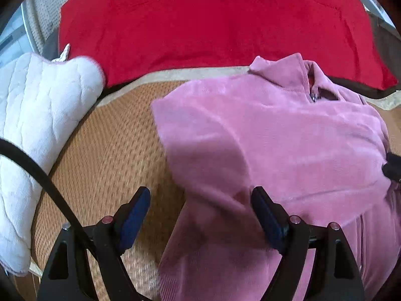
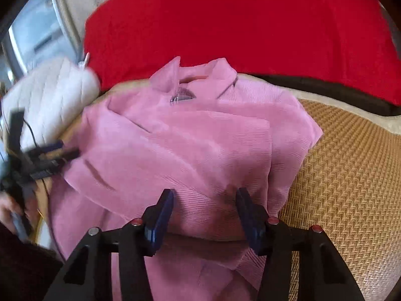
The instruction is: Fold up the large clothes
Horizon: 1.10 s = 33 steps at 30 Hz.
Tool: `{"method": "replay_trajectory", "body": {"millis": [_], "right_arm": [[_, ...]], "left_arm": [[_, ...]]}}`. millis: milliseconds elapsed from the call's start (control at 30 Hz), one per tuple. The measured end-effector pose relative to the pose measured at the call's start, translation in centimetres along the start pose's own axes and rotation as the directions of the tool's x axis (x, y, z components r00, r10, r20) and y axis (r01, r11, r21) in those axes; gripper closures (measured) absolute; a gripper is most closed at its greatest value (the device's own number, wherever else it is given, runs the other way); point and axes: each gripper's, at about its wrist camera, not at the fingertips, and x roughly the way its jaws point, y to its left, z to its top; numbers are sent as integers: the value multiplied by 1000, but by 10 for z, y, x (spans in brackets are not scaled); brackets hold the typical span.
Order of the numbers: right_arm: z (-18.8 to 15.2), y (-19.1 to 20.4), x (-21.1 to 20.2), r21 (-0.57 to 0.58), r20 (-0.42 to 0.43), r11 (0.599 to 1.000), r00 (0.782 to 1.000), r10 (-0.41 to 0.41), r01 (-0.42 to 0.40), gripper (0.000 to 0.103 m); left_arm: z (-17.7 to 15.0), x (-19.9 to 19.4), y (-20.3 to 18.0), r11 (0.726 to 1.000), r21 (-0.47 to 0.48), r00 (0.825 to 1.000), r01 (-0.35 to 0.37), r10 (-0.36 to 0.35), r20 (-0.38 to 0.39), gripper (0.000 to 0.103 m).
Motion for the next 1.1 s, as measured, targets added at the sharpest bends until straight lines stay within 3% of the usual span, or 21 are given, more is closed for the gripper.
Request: {"method": "replay_trajectory", "body": {"millis": [67, 233, 367, 500, 667, 733, 800, 900, 1100], "right_arm": [[-4, 2, -14, 16, 0, 1000, 1000, 8, -8, 47], [-33, -12, -54, 152, 58, 977, 989, 140, -147, 46], [-67, -21, -87, 201, 60, 959, 980, 189, -198, 46], [-107, -24, -104, 233, -22, 941, 966, 258, -246, 34], [-162, -28, -105, 305, -174, 932, 951, 254, -194, 34], [-179, -32, -102, 348, -205, 920, 944, 259, -177, 34], [-193, -34, -96, 385, -244, 911, 936, 254, -147, 34], [-200, -29, -87, 391, -284, 912, 927, 245, -121, 34], [-197, -7, -57, 342, -333, 938, 927, 175, -54, 33]], "left_arm": [[-11, -13, 7, 1000, -14, 1000, 17, -17, 22, 20], [-60, -49, 37, 996, -67, 997, 50, -45, 70, 20], [-114, -63, 52, 987, -134, 996, 85, -84, 11, 20], [-159, -65, 56, 975, -191, 990, 110, -125, -71, 20], [-192, -59, 58, 949, -277, 964, 151, -203, -170, 20], [-200, -49, 60, 926, -336, 941, 175, -257, -220, 19], [-204, -40, 61, 917, -368, 928, 156, -264, -264, 19], [-211, -27, 64, 901, -419, 908, 111, -264, -326, 19], [-223, -18, 58, 885, -443, 891, 144, -311, -330, 19]]}}
